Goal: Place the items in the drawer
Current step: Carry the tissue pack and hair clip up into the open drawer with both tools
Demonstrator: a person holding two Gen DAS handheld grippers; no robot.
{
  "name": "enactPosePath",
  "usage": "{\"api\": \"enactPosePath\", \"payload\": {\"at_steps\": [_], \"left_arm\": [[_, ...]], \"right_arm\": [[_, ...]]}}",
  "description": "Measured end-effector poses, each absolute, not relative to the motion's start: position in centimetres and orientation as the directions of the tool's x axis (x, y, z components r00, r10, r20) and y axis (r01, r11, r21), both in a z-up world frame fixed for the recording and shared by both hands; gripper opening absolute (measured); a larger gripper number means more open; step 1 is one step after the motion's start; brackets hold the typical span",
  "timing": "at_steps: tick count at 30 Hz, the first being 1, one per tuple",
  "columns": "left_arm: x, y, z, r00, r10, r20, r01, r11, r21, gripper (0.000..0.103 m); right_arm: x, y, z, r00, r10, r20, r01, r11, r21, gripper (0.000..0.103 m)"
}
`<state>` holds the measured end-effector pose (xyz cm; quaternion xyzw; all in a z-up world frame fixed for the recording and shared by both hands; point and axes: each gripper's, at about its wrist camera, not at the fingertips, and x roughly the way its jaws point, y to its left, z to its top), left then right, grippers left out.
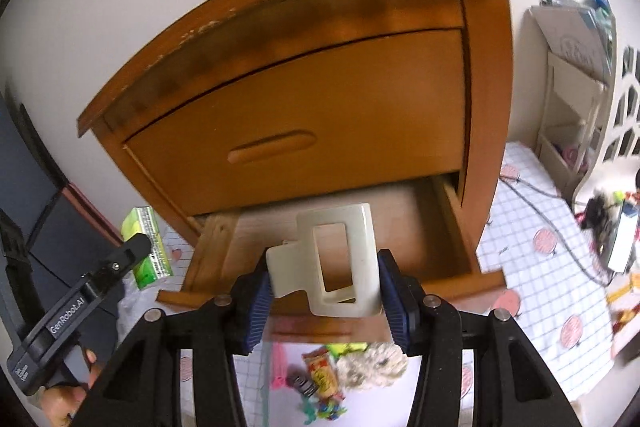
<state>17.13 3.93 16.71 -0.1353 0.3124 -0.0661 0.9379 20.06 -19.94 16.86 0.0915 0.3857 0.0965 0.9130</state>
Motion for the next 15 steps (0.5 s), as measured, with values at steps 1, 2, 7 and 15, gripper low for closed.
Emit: {"api": "enactPosePath", "payload": {"at_steps": [1, 2, 7, 15], "left_arm": [[17.7, 3.7, 16.5, 0.794, -0.197, -0.576, 0.036, 0.96, -0.279, 0.048], [18.0, 3.6, 16.4, 0.791, -0.194, -0.581, 0.035, 0.962, -0.272, 0.048], [20.0, 2.7, 15.2, 0.767, -0.173, -0.618, 0.032, 0.972, -0.232, 0.048], [21.9, 1.4, 13.0, 0.727, -0.145, -0.671, 0.01, 0.979, -0.201, 0.048]], "right_arm": [[20.1, -20.5, 16.9, 0.681, 0.238, -0.692, -0.104, 0.968, 0.23, 0.052], [20.7, -20.4, 16.8, 0.674, 0.223, -0.704, -0.101, 0.972, 0.212, 0.052], [22.7, -19.8, 15.4, 0.643, 0.156, -0.75, -0.085, 0.988, 0.132, 0.052], [24.2, -18.9, 13.3, 0.609, 0.129, -0.782, -0.085, 0.992, 0.098, 0.052]]}}
